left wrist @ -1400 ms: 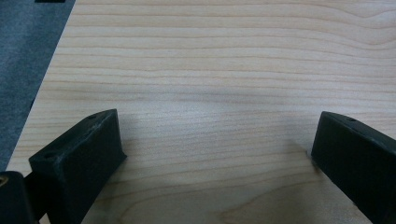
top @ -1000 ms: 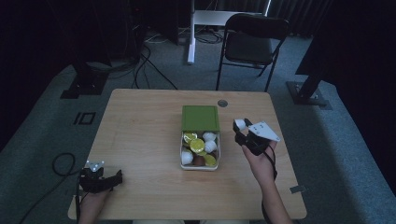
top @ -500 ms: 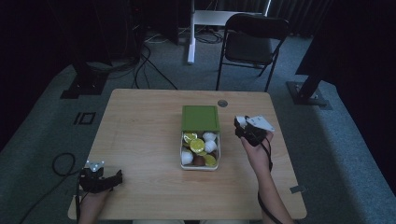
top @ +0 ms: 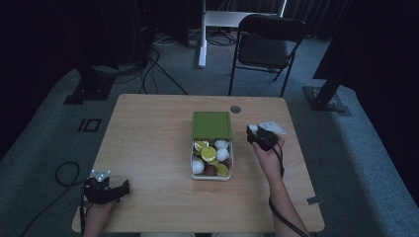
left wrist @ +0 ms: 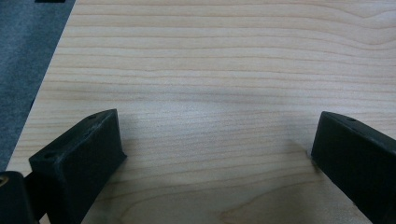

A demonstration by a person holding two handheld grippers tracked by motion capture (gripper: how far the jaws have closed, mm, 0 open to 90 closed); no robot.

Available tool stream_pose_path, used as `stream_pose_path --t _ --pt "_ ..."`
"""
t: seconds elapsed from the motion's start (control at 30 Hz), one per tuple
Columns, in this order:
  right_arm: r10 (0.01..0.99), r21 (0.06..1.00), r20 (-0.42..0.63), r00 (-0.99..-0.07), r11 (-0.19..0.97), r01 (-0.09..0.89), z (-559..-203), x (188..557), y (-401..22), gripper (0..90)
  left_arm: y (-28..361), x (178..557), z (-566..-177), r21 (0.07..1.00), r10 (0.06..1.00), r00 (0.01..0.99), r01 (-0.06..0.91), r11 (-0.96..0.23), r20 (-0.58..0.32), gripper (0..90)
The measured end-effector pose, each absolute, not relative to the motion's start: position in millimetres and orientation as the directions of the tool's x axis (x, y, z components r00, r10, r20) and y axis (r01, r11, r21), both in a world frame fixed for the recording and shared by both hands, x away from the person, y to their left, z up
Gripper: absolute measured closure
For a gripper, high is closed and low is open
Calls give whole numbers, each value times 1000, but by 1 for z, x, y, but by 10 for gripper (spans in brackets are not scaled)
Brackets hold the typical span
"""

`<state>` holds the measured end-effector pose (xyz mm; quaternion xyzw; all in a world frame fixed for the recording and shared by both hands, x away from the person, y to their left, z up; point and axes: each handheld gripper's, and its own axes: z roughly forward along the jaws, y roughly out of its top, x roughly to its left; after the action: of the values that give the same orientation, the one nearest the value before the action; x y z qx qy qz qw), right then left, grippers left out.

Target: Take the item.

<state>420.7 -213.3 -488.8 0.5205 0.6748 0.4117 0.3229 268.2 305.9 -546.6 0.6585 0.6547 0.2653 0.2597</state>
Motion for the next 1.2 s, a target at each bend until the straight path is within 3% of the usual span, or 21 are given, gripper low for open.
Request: stream_pose_path --t 0.43,0.97,1.1,1.2 --pt "973 837 9 -231 119 535 -520 436 -212 517 306 268 -547 690 1000 3 724 -8 9 21" --pt "972 804 58 -227 89 588 -534 441 -217 510 306 268 -547 690 1000 3 724 -8 9 21" --pt "973 796 70 -222 79 600 -536 441 -220 436 306 268 -547 690 1000 2 724 -8 9 21" --pt "973 807 58 -222 85 584 -535 440 -222 428 306 268 -547 690 1000 2 724 -8 9 21"
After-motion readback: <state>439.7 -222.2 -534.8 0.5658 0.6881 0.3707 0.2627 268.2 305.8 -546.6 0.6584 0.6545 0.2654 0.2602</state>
